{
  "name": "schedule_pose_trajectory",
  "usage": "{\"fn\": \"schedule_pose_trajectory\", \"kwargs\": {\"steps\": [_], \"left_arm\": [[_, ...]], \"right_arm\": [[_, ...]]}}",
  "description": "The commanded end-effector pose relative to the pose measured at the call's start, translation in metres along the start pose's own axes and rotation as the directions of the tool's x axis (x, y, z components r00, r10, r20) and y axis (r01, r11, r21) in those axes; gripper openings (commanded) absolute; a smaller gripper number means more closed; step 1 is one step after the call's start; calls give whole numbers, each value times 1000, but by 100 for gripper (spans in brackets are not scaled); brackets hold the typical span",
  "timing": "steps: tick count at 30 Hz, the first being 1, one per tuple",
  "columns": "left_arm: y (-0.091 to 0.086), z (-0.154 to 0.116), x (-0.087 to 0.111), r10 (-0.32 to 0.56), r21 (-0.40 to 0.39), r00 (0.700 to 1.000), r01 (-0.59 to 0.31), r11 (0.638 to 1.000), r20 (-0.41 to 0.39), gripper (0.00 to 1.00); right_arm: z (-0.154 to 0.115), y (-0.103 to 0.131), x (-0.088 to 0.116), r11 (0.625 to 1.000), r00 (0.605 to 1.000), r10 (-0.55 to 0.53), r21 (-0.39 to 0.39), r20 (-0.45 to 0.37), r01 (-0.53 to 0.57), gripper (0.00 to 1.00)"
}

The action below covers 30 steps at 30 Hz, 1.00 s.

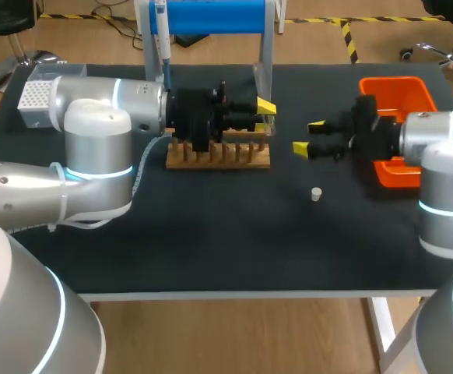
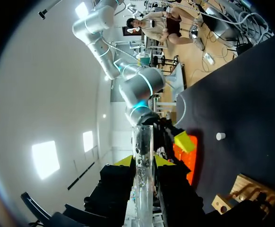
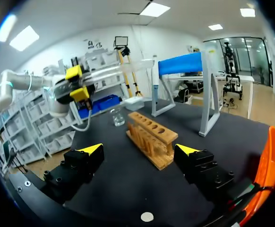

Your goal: Invert the test tube, pick up the pipette, mount the tip to pipette, aspirate from beaker and dispense into the tube, eject the tip, return the pipette, and cap with the stopper.

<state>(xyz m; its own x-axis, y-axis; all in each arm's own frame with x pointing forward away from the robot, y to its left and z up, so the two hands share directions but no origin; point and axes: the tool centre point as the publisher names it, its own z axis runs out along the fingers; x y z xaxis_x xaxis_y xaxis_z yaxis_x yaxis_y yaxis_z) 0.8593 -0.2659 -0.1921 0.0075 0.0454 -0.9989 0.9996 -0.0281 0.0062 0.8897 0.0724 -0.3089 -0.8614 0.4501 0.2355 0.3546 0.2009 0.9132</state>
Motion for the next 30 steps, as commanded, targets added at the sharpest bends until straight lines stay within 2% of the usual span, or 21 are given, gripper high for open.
{"fn": "schedule_pose_trajectory", "kwargs": {"steps": [1,13,23,30], "left_arm": [[1,0,0,2,4,1000,-2,1000,0,0],[1,0,0,2,4,1000,-2,1000,0,0],[1,0,0,2,4,1000,-2,1000,0,0],[1,0,0,2,4,1000,-2,1000,0,0]], "right_arm": [[8,-8,-2,999,999,-37,3,-2,37,100],[17,-9,-5,983,986,-161,81,-52,165,100],[33,-14,-8,974,981,-185,120,-60,192,100],[52,-21,-11,971,979,-202,123,-20,203,100]]}}
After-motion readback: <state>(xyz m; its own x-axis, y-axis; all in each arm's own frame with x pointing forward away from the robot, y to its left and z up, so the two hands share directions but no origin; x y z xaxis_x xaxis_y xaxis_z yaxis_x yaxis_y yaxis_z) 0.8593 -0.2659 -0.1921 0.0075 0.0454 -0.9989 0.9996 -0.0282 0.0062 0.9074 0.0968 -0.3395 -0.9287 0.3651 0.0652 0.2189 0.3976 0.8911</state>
